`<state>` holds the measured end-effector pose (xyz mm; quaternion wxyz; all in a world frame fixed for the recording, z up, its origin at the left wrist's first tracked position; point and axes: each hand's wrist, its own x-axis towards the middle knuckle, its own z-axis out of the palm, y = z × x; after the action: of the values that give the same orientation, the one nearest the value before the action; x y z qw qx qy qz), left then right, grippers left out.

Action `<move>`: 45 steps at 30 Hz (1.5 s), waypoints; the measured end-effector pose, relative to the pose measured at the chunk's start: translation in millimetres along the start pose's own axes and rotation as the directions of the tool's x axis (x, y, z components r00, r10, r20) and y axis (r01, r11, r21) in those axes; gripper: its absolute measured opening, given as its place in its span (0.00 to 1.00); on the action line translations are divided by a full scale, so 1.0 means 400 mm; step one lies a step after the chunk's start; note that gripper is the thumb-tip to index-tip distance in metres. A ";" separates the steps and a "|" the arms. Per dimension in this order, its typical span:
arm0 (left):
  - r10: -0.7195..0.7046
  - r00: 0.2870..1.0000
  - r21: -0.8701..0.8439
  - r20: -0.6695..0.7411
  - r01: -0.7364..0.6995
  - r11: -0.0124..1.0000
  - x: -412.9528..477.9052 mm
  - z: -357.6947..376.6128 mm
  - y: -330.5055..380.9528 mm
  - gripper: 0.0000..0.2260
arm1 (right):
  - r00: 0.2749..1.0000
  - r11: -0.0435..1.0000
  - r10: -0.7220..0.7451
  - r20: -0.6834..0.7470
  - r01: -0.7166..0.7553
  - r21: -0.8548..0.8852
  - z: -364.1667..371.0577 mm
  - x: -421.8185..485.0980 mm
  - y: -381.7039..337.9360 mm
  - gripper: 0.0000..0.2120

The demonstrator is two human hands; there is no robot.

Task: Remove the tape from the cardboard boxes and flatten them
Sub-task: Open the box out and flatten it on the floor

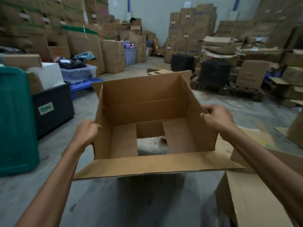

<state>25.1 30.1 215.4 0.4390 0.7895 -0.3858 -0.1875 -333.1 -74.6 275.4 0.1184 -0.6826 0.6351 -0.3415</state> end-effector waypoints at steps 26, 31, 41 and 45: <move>-0.313 0.899 -0.087 0.307 0.354 0.931 0.030 -0.069 0.079 0.10 | 0.840 0.837 -0.491 0.231 0.528 -0.144 -0.086 -0.032 0.132 0.18; -0.395 0.899 0.159 0.190 0.369 0.916 0.065 0.042 0.040 0.26 | 0.865 0.880 -0.459 0.203 0.474 -0.029 -0.019 -0.079 0.171 0.20; -0.261 0.965 0.402 0.018 0.232 0.886 0.005 0.162 -0.055 0.06 | 0.977 0.974 -0.204 0.057 0.208 -0.092 0.054 -0.100 0.162 0.17; -0.265 0.954 0.229 0.142 0.229 0.946 0.040 0.089 -0.072 0.07 | 0.976 0.943 0.173 0.130 -0.126 -0.309 0.115 -0.059 0.167 0.21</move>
<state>25.4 7.4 172.8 0.2915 0.8546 -0.3372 -0.2665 -356.2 -75.9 194.3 0.0884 -0.6668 0.7183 -0.1776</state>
